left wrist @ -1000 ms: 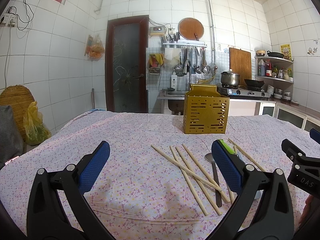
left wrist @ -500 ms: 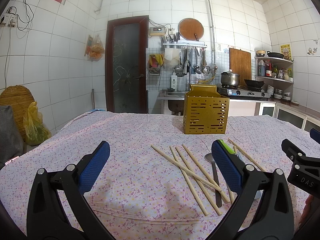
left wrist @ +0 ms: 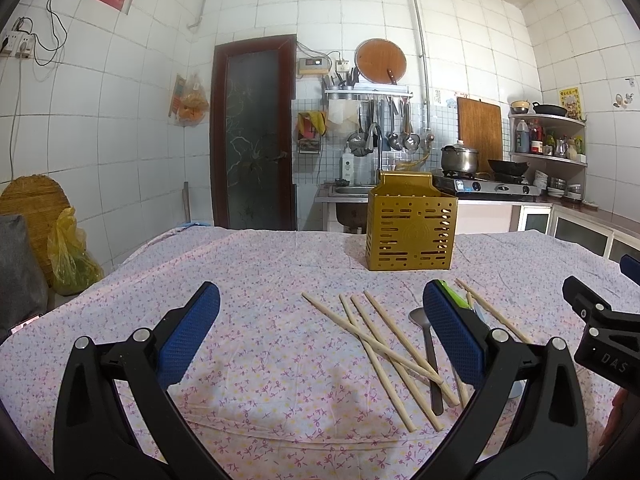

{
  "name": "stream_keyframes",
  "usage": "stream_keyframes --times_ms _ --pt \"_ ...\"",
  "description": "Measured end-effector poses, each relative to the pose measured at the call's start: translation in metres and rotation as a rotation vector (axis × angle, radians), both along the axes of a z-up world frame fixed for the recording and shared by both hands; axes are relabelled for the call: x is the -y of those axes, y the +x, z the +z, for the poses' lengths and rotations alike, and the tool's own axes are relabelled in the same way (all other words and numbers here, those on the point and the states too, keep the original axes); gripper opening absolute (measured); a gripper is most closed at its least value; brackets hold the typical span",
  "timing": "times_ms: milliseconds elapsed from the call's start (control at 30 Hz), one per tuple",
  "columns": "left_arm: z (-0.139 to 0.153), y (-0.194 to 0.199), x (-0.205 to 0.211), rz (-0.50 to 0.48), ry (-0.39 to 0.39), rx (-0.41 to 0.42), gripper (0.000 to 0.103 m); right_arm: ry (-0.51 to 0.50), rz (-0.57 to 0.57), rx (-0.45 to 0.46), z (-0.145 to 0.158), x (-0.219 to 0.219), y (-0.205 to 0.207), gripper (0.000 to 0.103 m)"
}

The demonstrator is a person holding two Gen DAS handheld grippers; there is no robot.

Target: Organize utensils

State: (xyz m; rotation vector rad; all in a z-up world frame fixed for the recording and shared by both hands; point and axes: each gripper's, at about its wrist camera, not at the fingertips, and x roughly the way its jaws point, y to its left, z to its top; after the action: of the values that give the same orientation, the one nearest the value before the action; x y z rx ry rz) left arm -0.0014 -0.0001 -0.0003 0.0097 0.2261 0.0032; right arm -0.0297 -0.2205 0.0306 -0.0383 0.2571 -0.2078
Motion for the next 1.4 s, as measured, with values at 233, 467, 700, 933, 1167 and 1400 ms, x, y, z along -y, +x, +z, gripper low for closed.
stream_keyframes --times_ms 233,467,700,933,1167,1400 --pt "0.004 -0.003 -0.002 -0.004 0.007 0.010 0.098 -0.008 -0.001 0.007 0.000 -0.003 -0.003 0.099" --pt "0.004 -0.005 0.001 -0.008 0.011 0.019 0.098 -0.008 -0.002 0.008 -0.001 -0.004 -0.003 0.099" --pt "0.005 -0.006 0.000 -0.013 0.005 0.027 0.098 -0.018 -0.002 0.014 -0.001 -0.010 -0.003 0.099" --pt "0.002 -0.002 0.000 -0.010 0.001 -0.009 0.098 -0.025 0.005 0.013 -0.003 -0.015 0.000 0.099" --pt "0.000 0.025 0.002 -0.024 -0.004 -0.144 0.098 0.063 0.069 -0.095 -0.009 -0.005 0.025 0.099" --pt "0.005 0.094 -0.003 -0.007 -0.042 -0.330 0.098 0.112 0.061 -0.209 0.002 0.017 0.076 0.099"
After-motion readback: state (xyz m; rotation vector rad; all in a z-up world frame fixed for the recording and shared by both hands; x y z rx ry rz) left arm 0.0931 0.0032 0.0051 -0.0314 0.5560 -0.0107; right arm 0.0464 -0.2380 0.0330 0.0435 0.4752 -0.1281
